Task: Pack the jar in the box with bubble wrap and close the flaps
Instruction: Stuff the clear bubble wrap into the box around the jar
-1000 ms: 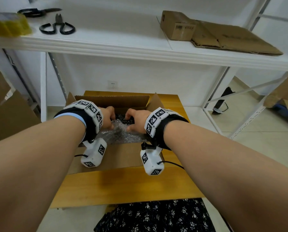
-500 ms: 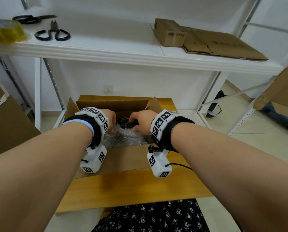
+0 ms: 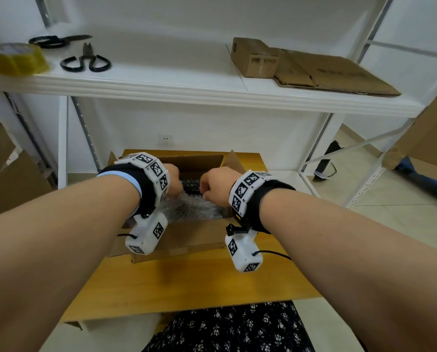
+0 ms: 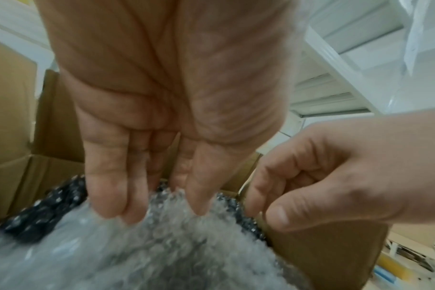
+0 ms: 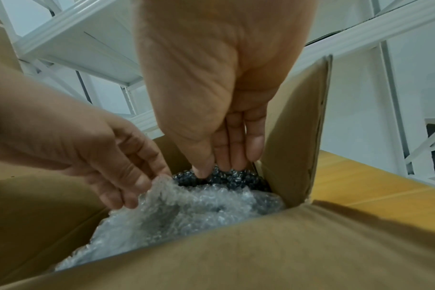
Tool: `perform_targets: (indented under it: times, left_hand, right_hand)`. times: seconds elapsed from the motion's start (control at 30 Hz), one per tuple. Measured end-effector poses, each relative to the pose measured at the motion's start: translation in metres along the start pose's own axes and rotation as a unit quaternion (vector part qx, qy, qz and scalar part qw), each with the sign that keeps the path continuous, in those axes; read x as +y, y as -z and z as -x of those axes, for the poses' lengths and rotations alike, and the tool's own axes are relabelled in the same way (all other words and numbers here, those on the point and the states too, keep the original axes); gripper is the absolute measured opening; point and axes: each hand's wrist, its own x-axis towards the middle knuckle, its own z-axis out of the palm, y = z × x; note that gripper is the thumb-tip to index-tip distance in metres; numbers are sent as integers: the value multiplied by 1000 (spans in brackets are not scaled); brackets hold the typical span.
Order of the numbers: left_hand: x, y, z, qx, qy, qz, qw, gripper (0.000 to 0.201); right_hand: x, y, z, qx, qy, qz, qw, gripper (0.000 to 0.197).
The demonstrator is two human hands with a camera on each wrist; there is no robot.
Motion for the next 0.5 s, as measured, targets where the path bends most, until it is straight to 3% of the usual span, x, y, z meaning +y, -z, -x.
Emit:
perform_targets:
  times: [0.17, 0.3, 0.5]
  left_hand:
    - [7, 14, 1, 80, -39, 2, 996, 13]
    - [4, 22, -3, 147, -59, -4, 987, 46]
    - [-10, 20, -4, 123, -57, -44, 990, 81]
  right_hand:
    - [-4, 1, 4, -43, 5, 25, 999, 31]
    - [0, -6, 9, -70, 11, 19, 997, 42]
    - [4, -8, 13, -84, 8, -4, 996, 45]
